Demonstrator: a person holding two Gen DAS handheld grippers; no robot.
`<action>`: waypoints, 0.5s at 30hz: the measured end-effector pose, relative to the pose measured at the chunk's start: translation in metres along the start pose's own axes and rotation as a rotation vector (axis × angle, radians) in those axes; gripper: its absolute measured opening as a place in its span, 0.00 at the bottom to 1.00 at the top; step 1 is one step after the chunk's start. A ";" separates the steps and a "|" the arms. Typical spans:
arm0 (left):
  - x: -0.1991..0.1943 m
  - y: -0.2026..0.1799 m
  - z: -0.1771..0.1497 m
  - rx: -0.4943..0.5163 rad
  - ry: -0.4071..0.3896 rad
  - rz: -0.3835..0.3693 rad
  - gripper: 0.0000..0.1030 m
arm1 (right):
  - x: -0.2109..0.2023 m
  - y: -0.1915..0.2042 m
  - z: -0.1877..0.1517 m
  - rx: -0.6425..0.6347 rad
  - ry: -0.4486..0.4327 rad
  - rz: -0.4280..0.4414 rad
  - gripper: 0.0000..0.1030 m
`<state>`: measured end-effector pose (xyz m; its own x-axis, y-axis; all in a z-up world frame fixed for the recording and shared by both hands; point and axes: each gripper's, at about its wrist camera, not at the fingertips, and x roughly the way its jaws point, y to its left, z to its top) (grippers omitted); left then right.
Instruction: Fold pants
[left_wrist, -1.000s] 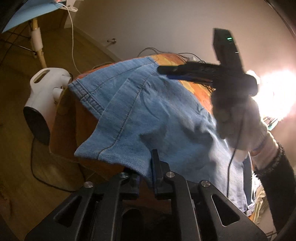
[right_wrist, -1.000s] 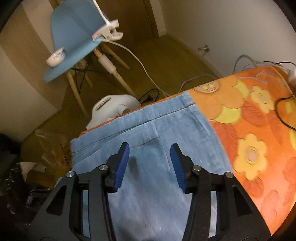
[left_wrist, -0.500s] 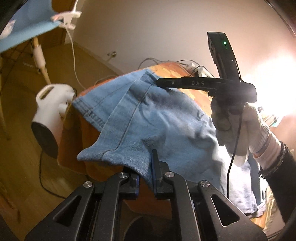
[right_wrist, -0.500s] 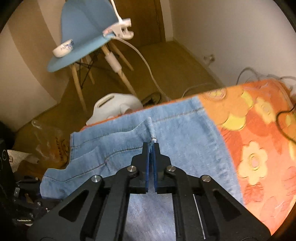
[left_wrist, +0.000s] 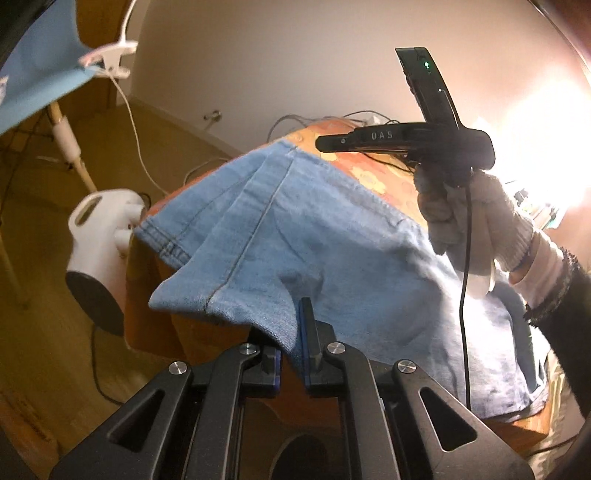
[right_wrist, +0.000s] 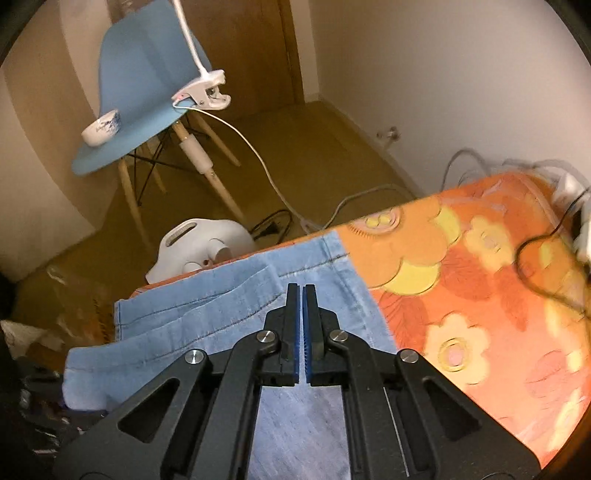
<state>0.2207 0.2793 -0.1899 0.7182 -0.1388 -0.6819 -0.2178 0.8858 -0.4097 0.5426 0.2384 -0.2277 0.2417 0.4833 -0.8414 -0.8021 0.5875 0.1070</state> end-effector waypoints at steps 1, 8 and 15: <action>0.002 0.001 -0.001 -0.001 0.004 0.000 0.06 | 0.004 -0.002 0.000 0.018 0.011 0.022 0.02; 0.004 0.003 -0.006 -0.007 0.010 -0.010 0.06 | 0.031 0.005 0.000 -0.007 0.083 0.049 0.41; 0.002 -0.003 -0.006 0.022 0.007 0.010 0.06 | 0.038 0.026 -0.005 -0.082 0.060 -0.024 0.06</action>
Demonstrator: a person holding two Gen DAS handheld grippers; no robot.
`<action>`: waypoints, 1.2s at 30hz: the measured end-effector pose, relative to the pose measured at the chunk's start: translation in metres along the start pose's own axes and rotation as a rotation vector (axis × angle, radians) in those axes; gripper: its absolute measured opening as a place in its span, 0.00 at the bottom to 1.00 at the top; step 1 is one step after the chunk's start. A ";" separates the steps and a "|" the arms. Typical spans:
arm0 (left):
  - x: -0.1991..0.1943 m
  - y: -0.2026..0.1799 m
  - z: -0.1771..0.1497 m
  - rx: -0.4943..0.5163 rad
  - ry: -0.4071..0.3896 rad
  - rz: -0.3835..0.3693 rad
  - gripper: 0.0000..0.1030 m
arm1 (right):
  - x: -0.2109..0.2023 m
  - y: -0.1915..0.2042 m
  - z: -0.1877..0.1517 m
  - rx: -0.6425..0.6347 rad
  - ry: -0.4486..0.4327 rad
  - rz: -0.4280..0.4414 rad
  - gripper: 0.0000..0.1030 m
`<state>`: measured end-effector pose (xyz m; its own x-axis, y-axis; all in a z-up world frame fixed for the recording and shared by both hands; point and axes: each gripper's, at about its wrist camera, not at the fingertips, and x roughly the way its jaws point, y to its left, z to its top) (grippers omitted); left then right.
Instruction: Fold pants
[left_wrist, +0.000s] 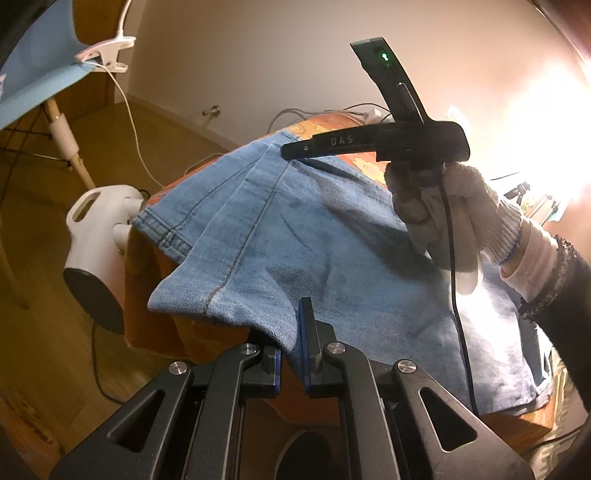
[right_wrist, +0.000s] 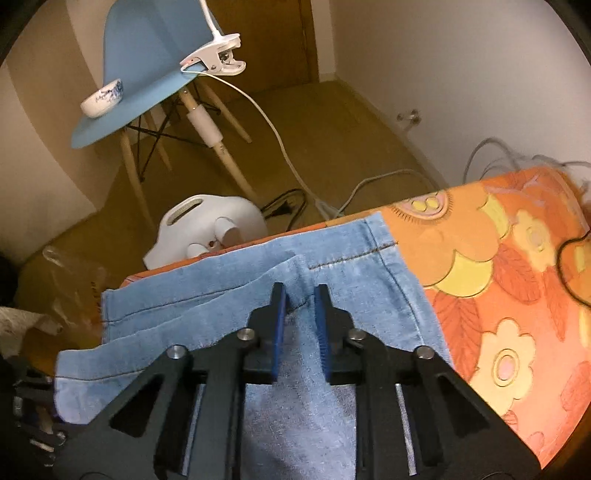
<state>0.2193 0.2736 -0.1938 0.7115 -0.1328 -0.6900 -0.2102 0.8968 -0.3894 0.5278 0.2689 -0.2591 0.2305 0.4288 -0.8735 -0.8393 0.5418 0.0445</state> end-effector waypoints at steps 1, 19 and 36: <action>-0.001 -0.001 0.001 0.001 -0.002 0.000 0.06 | -0.002 0.003 -0.001 -0.019 -0.007 -0.032 0.04; 0.015 0.011 0.053 -0.007 -0.047 0.005 0.06 | -0.046 -0.035 0.040 0.075 -0.184 -0.174 0.03; 0.018 0.037 0.042 -0.079 -0.017 0.039 0.15 | 0.011 -0.034 0.037 0.061 -0.063 -0.191 0.03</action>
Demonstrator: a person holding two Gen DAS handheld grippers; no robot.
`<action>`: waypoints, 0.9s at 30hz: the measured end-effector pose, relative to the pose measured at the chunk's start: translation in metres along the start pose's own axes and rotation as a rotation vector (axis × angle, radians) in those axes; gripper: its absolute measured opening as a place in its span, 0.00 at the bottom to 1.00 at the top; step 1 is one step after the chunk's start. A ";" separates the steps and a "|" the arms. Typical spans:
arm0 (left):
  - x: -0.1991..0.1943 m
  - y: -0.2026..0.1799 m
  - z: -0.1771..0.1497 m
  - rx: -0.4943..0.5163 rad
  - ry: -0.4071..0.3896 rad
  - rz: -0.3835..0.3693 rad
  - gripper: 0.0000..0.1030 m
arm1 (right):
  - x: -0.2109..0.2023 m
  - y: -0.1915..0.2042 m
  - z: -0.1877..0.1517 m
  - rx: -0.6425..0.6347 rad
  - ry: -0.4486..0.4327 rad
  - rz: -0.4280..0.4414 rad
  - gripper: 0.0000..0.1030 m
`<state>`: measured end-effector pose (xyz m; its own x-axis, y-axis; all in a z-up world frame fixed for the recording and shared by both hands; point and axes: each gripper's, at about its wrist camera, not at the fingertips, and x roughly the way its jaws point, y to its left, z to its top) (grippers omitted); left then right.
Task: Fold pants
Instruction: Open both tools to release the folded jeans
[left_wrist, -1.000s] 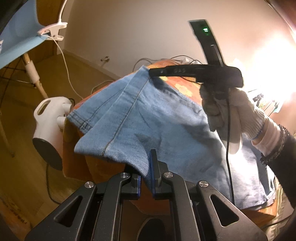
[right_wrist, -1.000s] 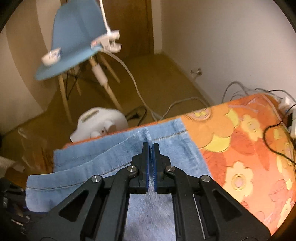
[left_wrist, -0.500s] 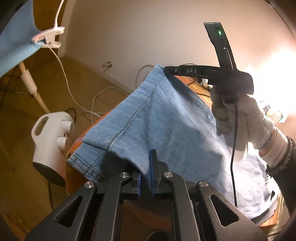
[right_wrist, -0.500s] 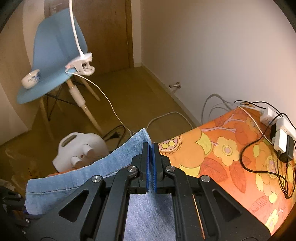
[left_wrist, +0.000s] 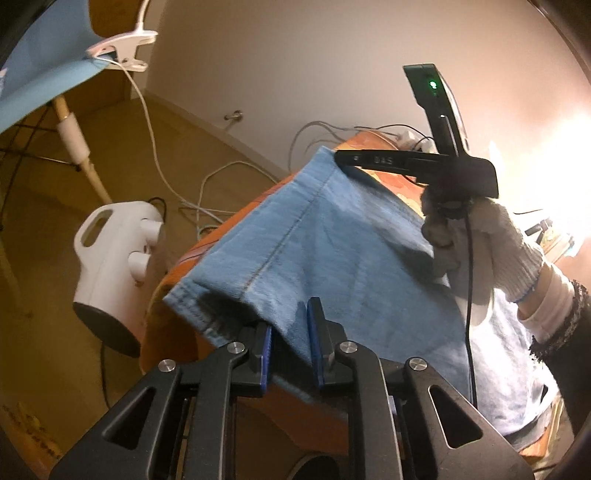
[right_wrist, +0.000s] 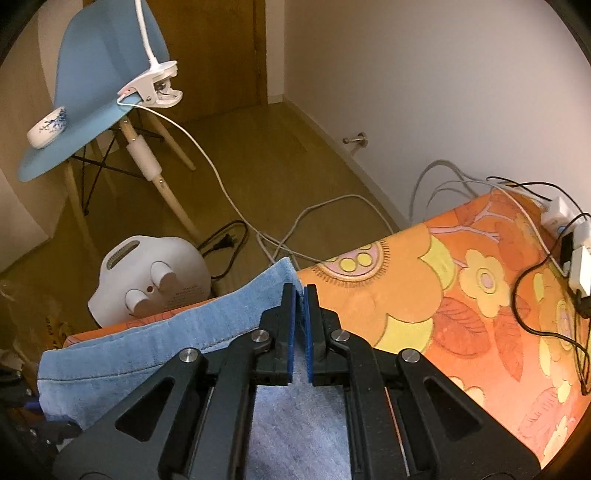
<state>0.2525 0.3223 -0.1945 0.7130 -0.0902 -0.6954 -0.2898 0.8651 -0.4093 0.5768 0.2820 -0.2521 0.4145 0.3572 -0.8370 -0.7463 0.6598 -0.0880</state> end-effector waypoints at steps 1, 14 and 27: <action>-0.002 0.001 -0.001 -0.004 0.000 0.006 0.16 | -0.002 0.000 0.000 0.001 0.003 0.001 0.03; -0.064 0.026 -0.005 -0.035 -0.054 0.140 0.23 | -0.103 -0.014 -0.012 0.112 -0.058 0.014 0.16; -0.174 -0.035 0.040 0.176 -0.119 0.055 0.23 | -0.349 -0.035 -0.128 0.272 -0.172 -0.054 0.46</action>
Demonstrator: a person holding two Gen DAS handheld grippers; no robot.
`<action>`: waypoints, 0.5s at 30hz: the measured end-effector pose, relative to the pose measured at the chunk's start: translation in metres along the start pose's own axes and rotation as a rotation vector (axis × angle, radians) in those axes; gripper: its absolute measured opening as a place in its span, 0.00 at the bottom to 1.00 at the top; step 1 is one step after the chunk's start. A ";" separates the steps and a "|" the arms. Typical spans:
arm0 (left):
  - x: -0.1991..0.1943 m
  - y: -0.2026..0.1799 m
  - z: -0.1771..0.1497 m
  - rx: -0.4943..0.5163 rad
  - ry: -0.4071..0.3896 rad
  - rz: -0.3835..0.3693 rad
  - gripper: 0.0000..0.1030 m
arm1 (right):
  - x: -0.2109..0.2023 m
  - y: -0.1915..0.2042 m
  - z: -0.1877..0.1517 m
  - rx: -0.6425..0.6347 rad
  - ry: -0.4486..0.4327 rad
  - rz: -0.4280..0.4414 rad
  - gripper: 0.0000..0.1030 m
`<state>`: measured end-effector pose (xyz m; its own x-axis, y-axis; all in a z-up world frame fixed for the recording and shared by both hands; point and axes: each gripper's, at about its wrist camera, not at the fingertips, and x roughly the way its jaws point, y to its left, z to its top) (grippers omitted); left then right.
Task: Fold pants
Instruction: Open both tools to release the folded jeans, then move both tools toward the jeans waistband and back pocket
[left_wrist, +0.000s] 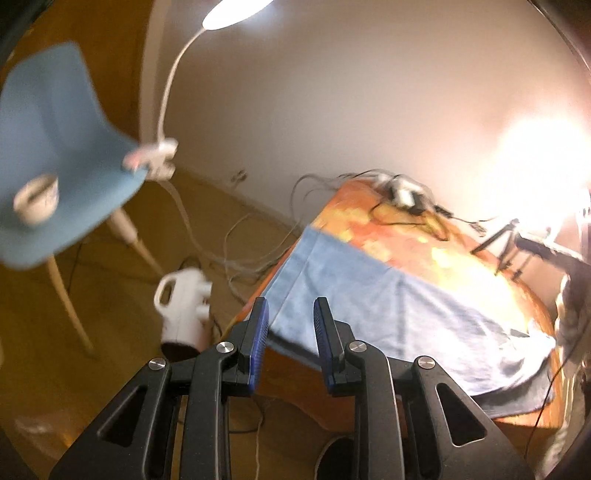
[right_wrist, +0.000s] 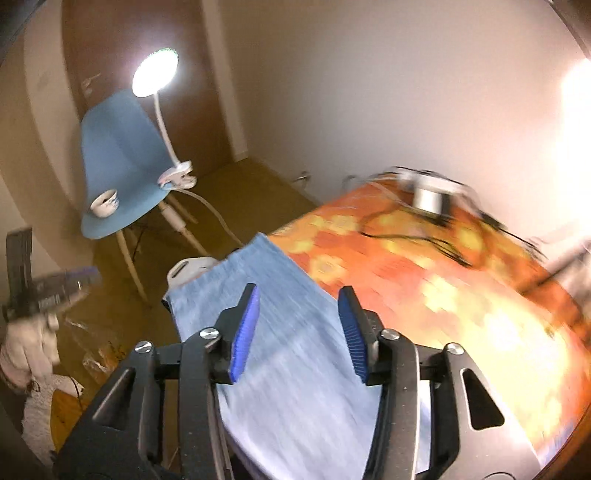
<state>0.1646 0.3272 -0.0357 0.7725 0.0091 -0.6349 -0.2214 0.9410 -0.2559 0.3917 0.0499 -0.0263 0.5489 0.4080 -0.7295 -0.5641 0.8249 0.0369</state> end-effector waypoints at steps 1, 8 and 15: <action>-0.007 -0.008 0.007 0.029 -0.009 -0.008 0.23 | -0.023 -0.009 -0.010 0.028 -0.008 -0.012 0.46; -0.058 -0.066 0.063 0.177 -0.049 -0.111 0.23 | -0.172 -0.062 -0.085 0.185 -0.073 -0.213 0.49; -0.077 -0.161 0.098 0.302 -0.074 -0.267 0.23 | -0.286 -0.113 -0.155 0.366 -0.136 -0.391 0.50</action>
<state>0.1988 0.2080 0.1258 0.8222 -0.2354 -0.5183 0.1694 0.9704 -0.1720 0.2032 -0.2205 0.0723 0.7631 0.0705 -0.6424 -0.0641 0.9974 0.0333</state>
